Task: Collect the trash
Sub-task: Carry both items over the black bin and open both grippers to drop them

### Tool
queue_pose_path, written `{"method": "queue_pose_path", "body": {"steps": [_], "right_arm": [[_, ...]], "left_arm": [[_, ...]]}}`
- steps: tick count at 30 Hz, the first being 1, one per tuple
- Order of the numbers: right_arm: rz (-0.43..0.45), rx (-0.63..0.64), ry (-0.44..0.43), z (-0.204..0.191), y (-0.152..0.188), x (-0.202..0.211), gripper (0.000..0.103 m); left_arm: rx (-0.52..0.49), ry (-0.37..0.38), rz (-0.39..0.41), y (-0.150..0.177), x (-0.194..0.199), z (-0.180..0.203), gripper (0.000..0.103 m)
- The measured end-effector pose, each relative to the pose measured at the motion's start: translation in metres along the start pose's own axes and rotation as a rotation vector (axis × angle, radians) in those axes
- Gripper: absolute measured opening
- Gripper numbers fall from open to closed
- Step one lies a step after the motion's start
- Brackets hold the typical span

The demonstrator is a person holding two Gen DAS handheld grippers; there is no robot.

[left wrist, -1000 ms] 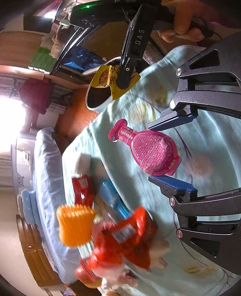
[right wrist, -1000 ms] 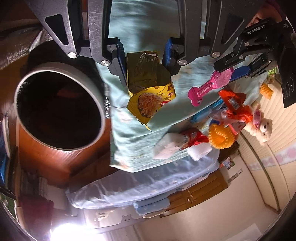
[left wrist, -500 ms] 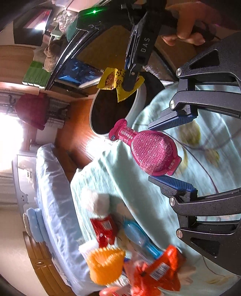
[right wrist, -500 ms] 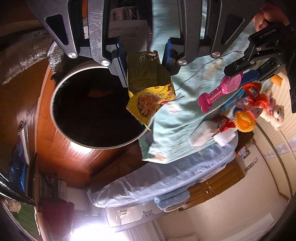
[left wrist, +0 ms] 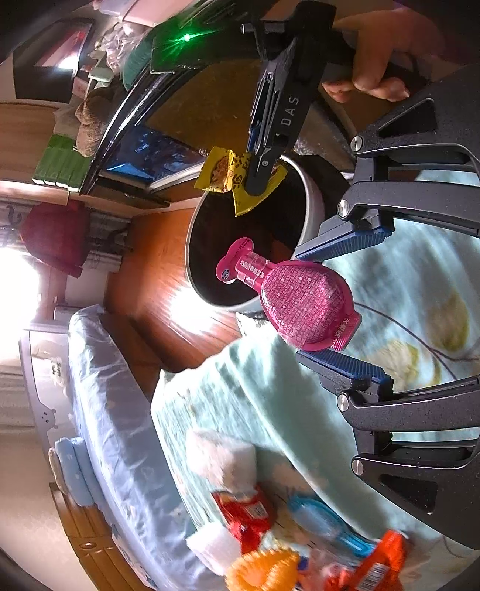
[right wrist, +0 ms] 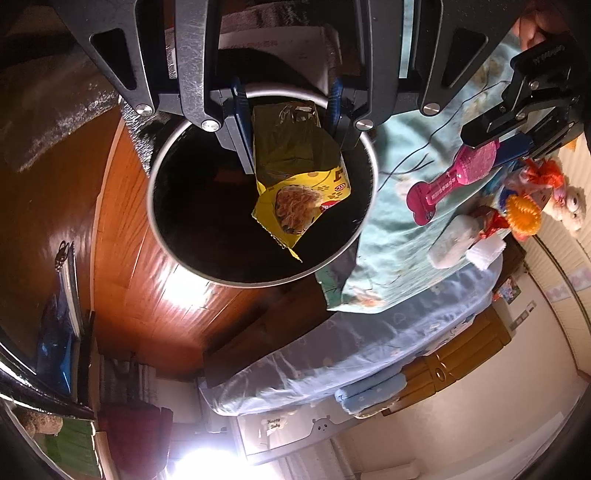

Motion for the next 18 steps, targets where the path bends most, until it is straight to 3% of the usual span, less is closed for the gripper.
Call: {"method": "queue_pose_path", "body": {"steps": [18], "right_arm": [[-0.044,-0.008,0.026,0.029,-0.014,-0.024,0.035]], "left_arm": [[-0.047,0.0,-0.032,-0.032,-0.04,0.021,0.048]]}}
Point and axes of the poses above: each gripper's, at about its wrist camera, not at the fingertips, and x roughly against the way its jaws point, z to its right, y to its underside, the point moved 9 cm from there along -x, roughly the way its jaws point, and after that the axes turned 1 degree about -y, right-handed, at the moved point
